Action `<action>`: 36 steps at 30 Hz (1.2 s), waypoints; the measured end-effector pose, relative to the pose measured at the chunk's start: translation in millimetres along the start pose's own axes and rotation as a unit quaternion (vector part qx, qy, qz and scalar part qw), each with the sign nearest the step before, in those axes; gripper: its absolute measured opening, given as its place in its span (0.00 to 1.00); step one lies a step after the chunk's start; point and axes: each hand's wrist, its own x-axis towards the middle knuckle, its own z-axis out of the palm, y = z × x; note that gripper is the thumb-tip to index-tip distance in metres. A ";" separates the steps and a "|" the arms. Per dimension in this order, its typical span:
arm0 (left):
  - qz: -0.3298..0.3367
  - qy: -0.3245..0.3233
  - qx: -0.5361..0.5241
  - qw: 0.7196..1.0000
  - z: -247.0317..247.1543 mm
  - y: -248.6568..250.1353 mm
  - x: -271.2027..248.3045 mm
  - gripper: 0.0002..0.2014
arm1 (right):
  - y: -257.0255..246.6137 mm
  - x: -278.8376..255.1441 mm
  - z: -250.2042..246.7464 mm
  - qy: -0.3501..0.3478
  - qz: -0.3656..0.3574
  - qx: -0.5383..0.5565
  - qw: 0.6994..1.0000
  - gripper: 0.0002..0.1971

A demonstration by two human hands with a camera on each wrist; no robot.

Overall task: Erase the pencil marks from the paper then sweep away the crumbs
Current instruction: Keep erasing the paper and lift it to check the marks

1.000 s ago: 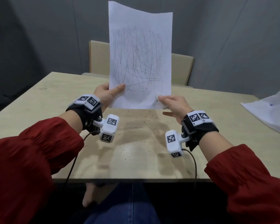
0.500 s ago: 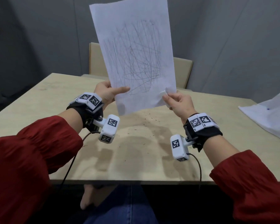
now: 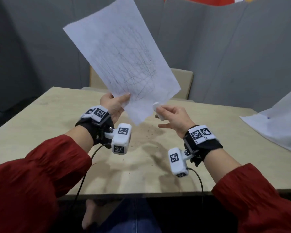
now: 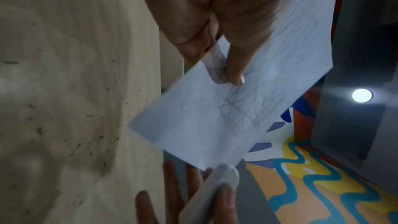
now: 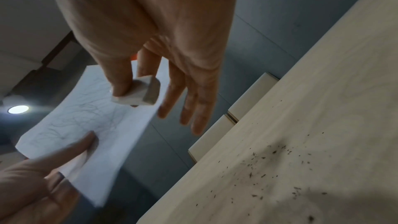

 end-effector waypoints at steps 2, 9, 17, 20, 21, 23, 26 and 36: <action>-0.005 -0.014 -0.003 1.000 -6.8 -5.1 -5.6 0.12 | -0.9 -3.3 6.1 0.004 -0.016 -0.009 1.000 0.06; -0.033 0.063 0.038 0.997 -50.4 -16.9 -18.7 0.07 | 17.3 -12.7 -2.5 0.040 -0.013 -0.019 0.999 0.08; -0.007 0.125 0.074 0.989 -101.8 -6.3 -2.2 0.14 | 53.6 -5.1 -44.4 0.076 0.031 -0.170 0.982 0.18; -0.004 0.148 0.111 0.983 -109.5 -11.4 0.4 0.18 | 64.5 -0.5 -50.7 0.084 0.038 -0.224 0.970 0.17; -0.007 0.156 0.123 0.980 -111.7 -13.5 2.1 0.20 | 66.4 0.2 -50.7 0.083 0.042 -0.238 0.967 0.16; -0.014 0.170 0.159 0.973 -116.4 -18.2 5.9 0.26 | 68.3 1.0 -49.1 0.078 0.040 -0.253 0.963 0.15; -0.002 0.179 0.298 0.938 -122.5 -22.4 9.5 0.31 | 68.5 0.1 -45.8 0.073 0.026 -0.265 0.961 0.13; 0.071 0.120 0.518 0.844 -120.8 -31.2 2.3 0.24 | 68.8 1.2 -33.4 -0.042 0.072 -0.365 0.927 0.13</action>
